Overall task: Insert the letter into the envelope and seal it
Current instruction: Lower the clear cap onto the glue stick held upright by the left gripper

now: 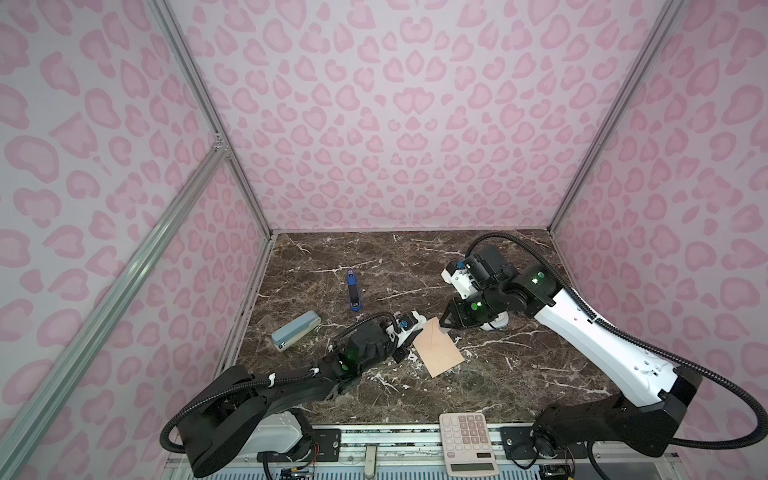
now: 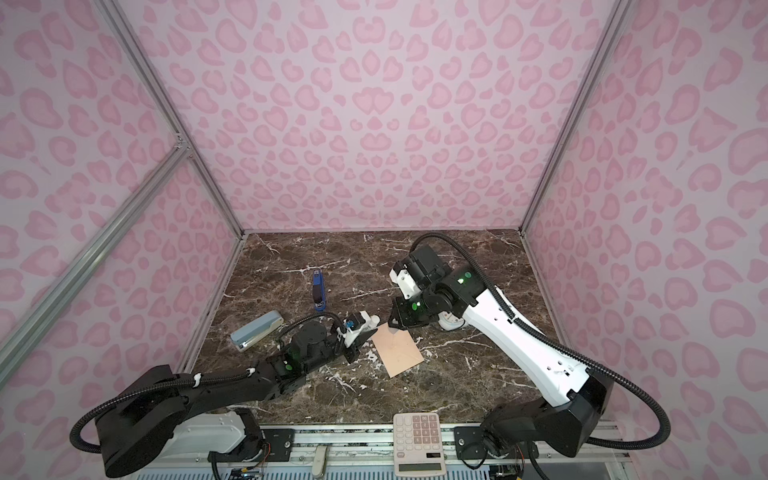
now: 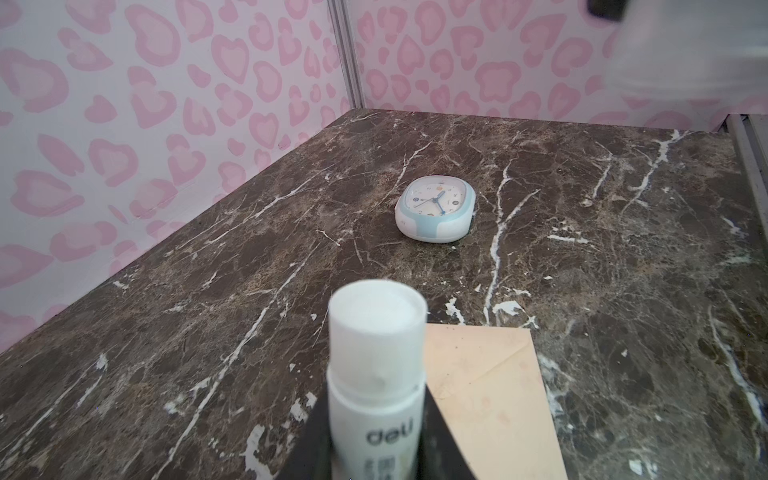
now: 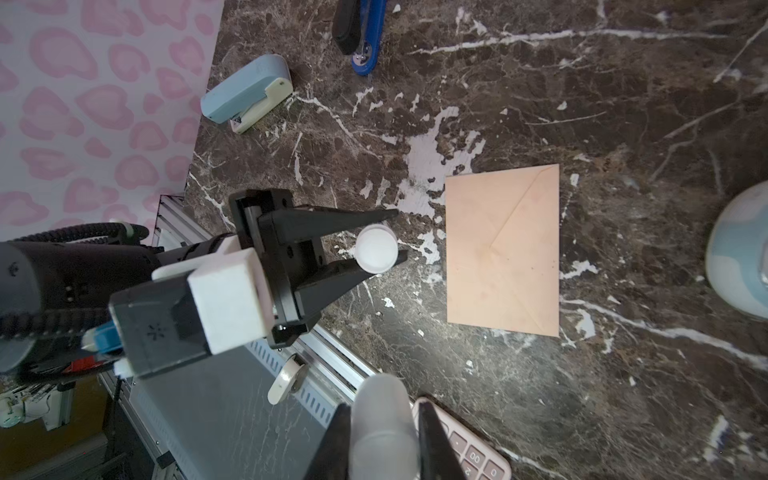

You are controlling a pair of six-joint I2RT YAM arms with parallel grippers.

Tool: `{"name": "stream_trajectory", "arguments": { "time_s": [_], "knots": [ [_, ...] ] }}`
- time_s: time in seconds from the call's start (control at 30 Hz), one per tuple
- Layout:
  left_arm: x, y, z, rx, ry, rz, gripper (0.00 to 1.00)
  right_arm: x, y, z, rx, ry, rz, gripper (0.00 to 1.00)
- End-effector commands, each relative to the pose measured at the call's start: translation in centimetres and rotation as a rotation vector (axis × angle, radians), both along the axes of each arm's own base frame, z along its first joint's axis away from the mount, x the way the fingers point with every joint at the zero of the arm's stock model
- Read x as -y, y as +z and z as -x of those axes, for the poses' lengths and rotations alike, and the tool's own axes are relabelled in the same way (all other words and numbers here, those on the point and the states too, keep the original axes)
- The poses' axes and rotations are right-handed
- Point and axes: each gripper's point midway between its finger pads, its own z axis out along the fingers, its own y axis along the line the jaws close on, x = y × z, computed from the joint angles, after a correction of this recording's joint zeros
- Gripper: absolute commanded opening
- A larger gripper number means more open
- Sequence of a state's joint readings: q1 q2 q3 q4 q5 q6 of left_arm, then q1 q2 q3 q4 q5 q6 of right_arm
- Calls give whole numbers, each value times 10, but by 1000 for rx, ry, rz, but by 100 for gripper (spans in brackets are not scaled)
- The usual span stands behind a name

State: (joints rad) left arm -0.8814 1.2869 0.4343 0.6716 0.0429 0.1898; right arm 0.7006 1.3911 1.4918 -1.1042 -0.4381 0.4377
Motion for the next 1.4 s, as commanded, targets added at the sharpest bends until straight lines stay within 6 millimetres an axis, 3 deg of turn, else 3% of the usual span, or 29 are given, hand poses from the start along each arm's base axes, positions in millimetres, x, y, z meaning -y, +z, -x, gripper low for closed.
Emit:
{"name": "stream_trajectory", "arguments": {
  "time_s": [0.0,0.2,0.67,1.37],
  "knots": [
    [5,19,-3,25,5,71,4,-11,-6,-7,-6,-21,-43,25],
    [6,29,-1,22,-4,124,4,-23,-11,-16,-7,-38,-113,25],
    [9,36,2,10,-19,150,4,-24,-7,-39,0,-115,-233,25],
    [16,35,2,5,-35,139,4,-31,-12,-43,-29,-116,-299,23]
  ]
}}
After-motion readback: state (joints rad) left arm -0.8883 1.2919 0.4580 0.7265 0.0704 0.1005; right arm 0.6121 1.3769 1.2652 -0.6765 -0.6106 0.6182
